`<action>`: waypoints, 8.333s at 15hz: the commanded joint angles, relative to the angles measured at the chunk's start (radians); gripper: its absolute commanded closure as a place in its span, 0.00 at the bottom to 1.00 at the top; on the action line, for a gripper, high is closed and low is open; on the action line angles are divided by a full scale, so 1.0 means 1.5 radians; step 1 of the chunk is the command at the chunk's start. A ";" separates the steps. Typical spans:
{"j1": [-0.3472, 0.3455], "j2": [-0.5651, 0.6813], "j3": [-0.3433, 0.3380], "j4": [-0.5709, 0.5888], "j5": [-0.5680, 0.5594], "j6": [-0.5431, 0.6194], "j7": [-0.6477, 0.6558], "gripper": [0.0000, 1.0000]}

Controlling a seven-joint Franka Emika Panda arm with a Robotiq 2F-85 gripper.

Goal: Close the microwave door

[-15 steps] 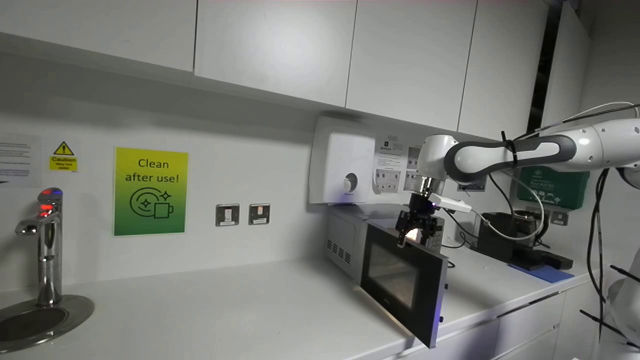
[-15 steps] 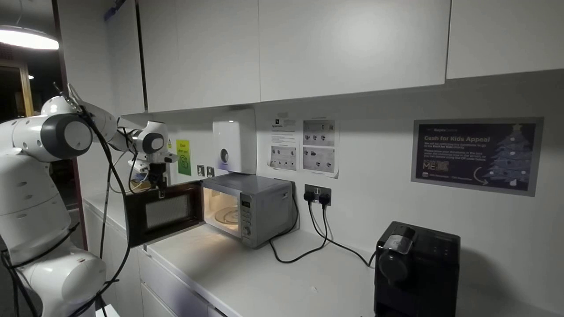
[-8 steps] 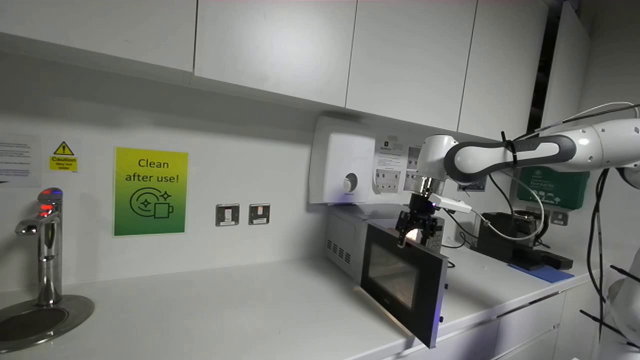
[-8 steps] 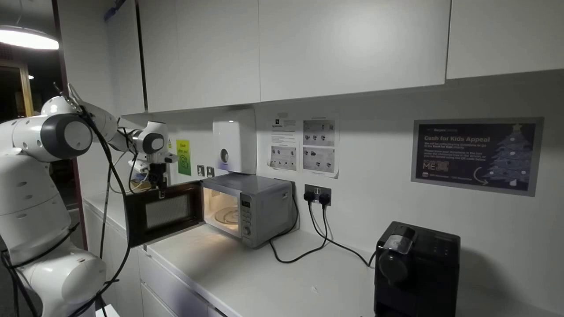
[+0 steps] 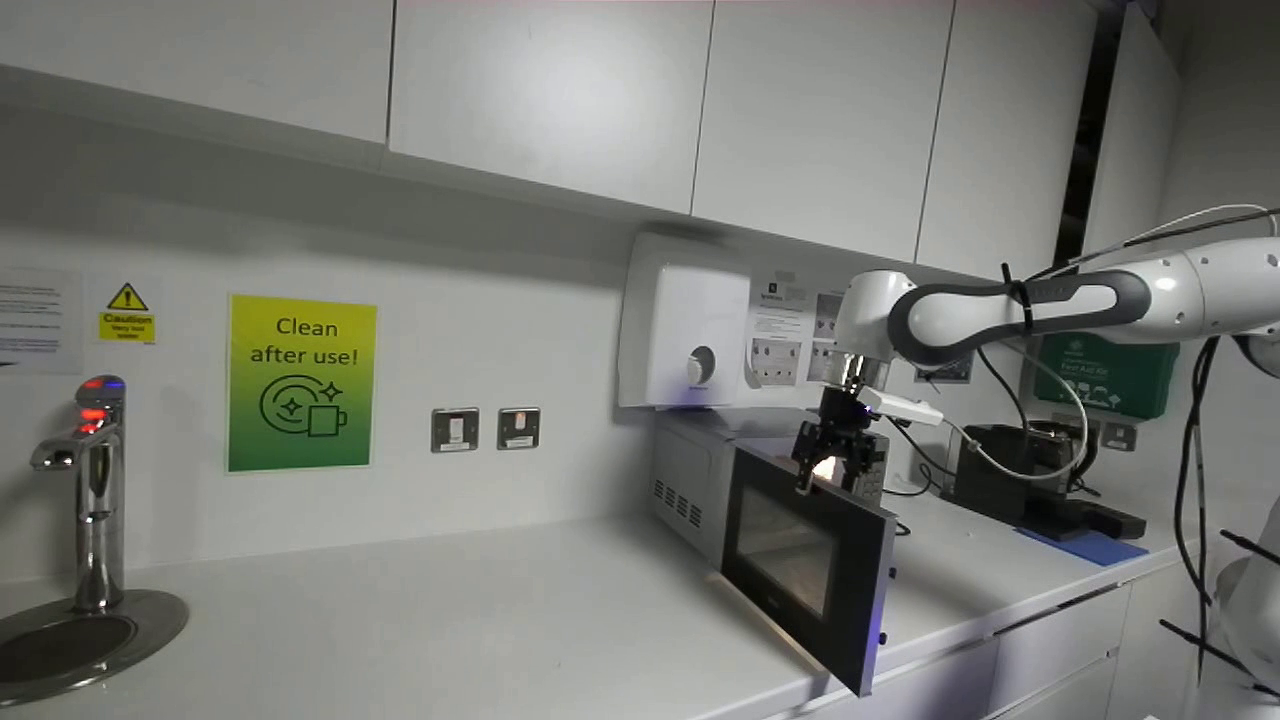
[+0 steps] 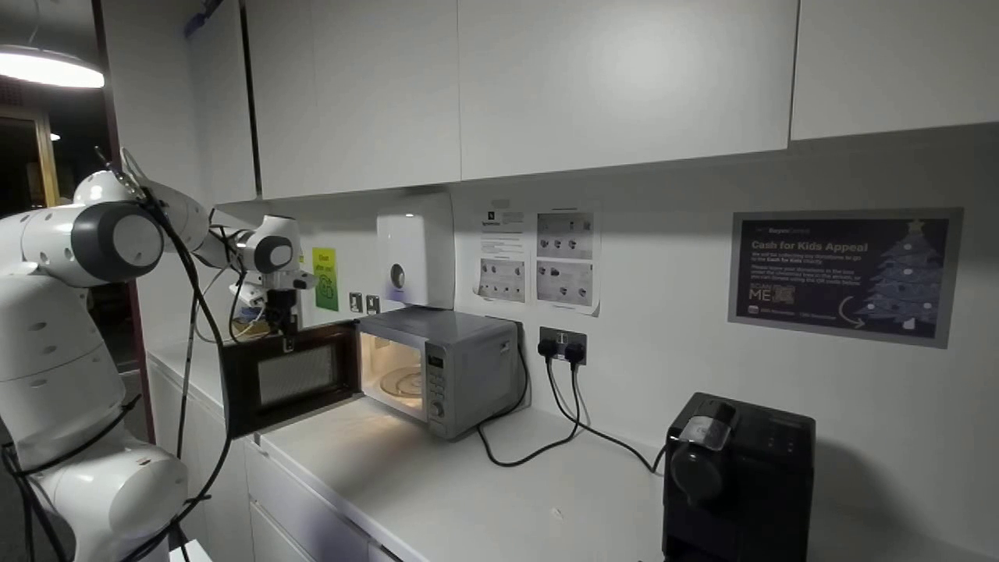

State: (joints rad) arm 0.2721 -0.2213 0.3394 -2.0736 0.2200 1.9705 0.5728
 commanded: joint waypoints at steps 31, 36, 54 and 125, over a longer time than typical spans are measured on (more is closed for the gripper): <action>-0.014 -0.074 -0.040 -0.074 0.071 0.010 -0.053 0.00; -0.016 -0.075 -0.049 -0.076 0.077 -0.005 -0.090 0.00; -0.028 -0.080 -0.049 -0.071 0.001 -0.108 -0.127 0.00; -0.053 -0.152 -0.207 -0.155 -0.054 -0.059 -0.670 0.00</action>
State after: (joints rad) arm 0.2038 -0.4129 0.0402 -2.2725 0.1533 1.8457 -0.3772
